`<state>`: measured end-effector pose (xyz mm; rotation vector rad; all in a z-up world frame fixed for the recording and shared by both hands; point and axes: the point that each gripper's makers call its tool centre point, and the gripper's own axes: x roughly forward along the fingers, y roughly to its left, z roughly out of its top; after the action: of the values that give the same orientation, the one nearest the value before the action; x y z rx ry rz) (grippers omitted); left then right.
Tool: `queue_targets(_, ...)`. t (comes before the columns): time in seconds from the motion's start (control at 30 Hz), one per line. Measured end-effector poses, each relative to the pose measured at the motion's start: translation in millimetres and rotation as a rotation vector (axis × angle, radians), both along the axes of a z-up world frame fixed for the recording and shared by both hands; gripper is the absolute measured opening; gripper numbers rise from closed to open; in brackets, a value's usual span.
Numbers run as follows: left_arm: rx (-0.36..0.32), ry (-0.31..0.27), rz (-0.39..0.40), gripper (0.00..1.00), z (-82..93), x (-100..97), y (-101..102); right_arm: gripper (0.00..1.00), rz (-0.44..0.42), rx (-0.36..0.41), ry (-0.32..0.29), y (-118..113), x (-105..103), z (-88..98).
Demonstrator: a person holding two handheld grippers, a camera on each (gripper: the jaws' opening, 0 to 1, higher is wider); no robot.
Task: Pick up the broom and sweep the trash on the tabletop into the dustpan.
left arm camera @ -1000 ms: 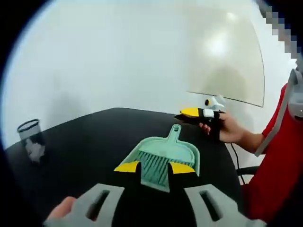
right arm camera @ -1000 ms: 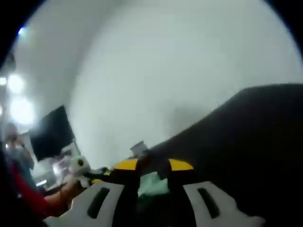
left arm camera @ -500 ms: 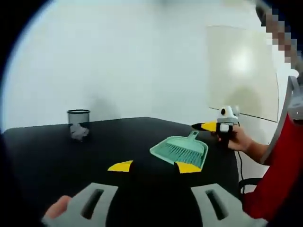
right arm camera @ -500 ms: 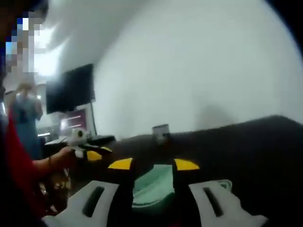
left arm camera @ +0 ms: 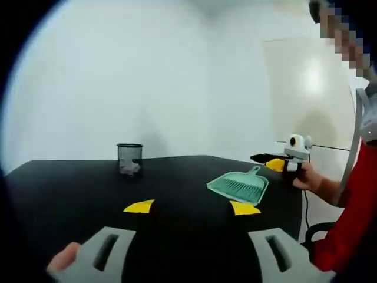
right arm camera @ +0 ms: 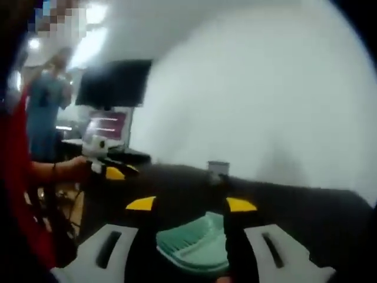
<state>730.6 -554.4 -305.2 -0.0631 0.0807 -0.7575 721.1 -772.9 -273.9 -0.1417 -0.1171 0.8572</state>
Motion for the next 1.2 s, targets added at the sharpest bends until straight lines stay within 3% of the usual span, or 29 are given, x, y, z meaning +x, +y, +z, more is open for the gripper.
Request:
queue_targets(0.23,0.020,-0.037,0.007,0.54,-0.4,-0.5,-3.9,0.53,0.044,-0.008,-0.009,9.1,-10.7,-4.6)
queue_targets(0.53,0.027,-0.046,-0.002,0.52,-3.3,-1.5,-9.6,0.53,0.050,0.065,0.015,0.8,-10.2,0.6)
queue_targets(0.73,-0.016,-0.035,-0.010,0.52,0.1,-1.5,-7.5,0.53,0.058,0.115,0.035,-4.0,-10.5,5.2)
queue_targets(1.2,-0.030,-0.033,-0.020,0.50,0.6,-2.1,-7.7,0.51,0.067,0.163,0.064,-9.2,-9.3,7.6)
